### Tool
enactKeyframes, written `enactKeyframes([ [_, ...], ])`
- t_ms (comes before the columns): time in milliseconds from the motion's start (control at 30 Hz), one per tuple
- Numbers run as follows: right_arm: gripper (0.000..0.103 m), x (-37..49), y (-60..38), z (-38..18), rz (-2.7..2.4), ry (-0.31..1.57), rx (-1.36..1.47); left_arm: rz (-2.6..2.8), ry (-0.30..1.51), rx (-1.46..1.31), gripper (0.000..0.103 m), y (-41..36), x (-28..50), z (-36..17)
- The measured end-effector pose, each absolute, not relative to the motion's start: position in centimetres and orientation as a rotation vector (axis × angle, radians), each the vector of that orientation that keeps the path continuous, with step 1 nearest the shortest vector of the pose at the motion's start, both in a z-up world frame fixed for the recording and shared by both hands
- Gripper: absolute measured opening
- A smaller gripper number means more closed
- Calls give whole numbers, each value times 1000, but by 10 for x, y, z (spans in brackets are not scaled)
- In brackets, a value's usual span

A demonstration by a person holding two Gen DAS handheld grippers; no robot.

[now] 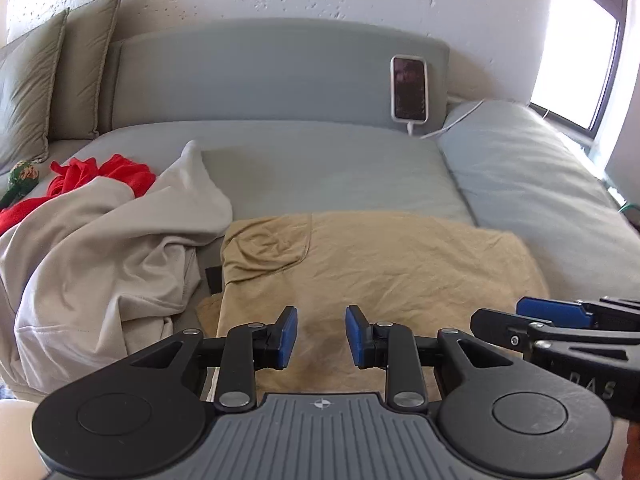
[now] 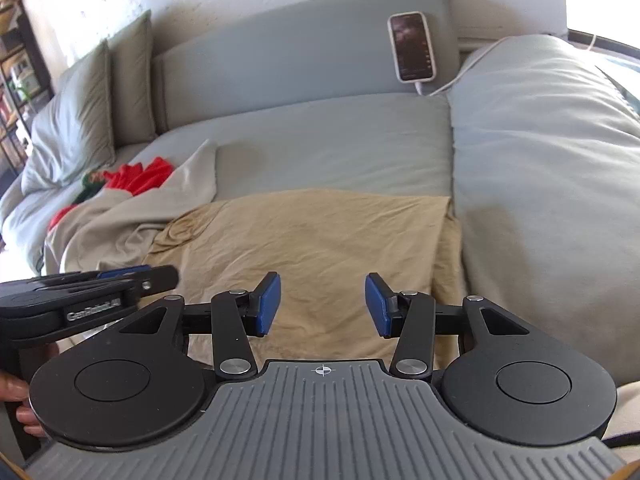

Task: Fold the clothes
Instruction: 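Open both grippers and lift them away from the trousers, then grasp the khaki trouser bundle edge with the right gripper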

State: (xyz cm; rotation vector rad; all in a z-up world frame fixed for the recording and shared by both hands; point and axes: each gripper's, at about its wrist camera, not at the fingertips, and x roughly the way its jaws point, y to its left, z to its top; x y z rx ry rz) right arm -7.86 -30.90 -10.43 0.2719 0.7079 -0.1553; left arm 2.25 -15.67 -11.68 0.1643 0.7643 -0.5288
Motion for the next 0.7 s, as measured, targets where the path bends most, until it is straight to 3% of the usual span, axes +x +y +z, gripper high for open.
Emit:
enactKeyframes([
  [167,49,-74,-296,-137,-174,817,64,-511,821,224,31,-141,21,-130],
  [267,51,-93,-314,-135,-184,867,106,-541,865,244,31,-127,12,-128],
  [333,59,-106,-331,-136,-211,929,181,-551,919,262,30,-120,5,-127],
  [433,60,-127,-348,-137,-263,998,286,-597,989,242,31,-109,-3,-126],
  [700,62,-148,-345,-98,-284,870,316,-574,864,114,41,-83,-4,-93],
])
